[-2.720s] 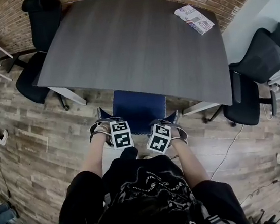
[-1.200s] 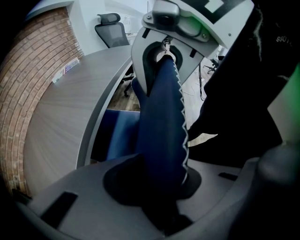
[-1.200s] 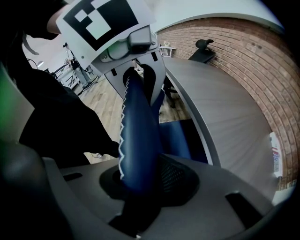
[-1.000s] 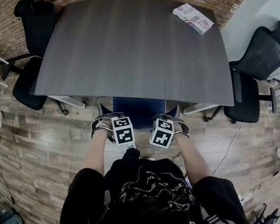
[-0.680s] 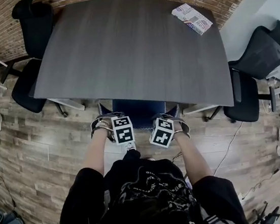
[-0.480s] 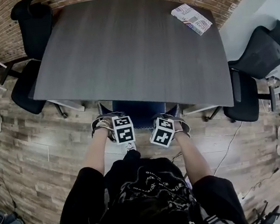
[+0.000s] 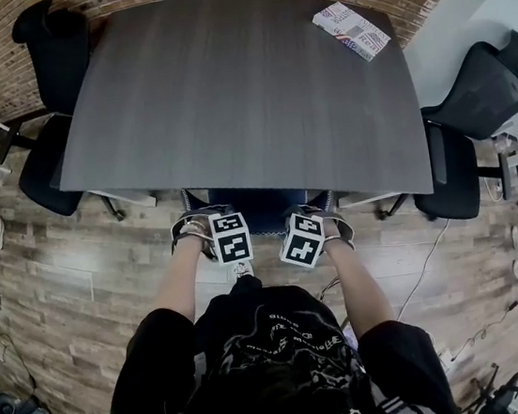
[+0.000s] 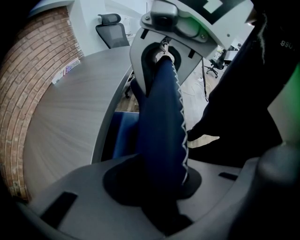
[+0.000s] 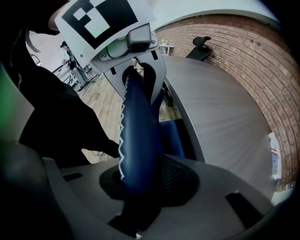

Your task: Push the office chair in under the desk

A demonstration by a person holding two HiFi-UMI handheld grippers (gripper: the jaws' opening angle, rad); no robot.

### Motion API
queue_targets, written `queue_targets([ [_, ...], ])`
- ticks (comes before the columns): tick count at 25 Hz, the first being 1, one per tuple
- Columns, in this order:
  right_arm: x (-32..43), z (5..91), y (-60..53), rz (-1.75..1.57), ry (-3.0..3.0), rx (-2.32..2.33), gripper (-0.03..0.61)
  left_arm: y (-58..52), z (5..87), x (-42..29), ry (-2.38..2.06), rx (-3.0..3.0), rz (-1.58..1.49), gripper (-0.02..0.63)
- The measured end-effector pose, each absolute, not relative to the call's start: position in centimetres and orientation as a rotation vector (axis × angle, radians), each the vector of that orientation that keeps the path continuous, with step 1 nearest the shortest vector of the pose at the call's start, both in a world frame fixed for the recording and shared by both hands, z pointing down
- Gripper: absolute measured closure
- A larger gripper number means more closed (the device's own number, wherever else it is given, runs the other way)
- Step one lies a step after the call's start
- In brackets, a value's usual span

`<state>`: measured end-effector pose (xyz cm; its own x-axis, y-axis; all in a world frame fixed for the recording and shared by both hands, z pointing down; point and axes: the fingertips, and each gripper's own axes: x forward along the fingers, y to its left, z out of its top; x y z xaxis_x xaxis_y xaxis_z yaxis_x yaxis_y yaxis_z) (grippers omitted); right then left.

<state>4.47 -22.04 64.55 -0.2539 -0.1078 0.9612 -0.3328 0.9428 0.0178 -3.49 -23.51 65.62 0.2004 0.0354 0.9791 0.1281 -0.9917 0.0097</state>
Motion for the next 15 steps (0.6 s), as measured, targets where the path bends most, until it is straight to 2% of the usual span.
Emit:
queue_targets([
  [15, 4.9, 64.6, -23.4, 0.214, -1.822, 0.344, 0.479, -24.9, 65.7, -3.1, -0.158, -2.374, -1.922, 0.509],
])
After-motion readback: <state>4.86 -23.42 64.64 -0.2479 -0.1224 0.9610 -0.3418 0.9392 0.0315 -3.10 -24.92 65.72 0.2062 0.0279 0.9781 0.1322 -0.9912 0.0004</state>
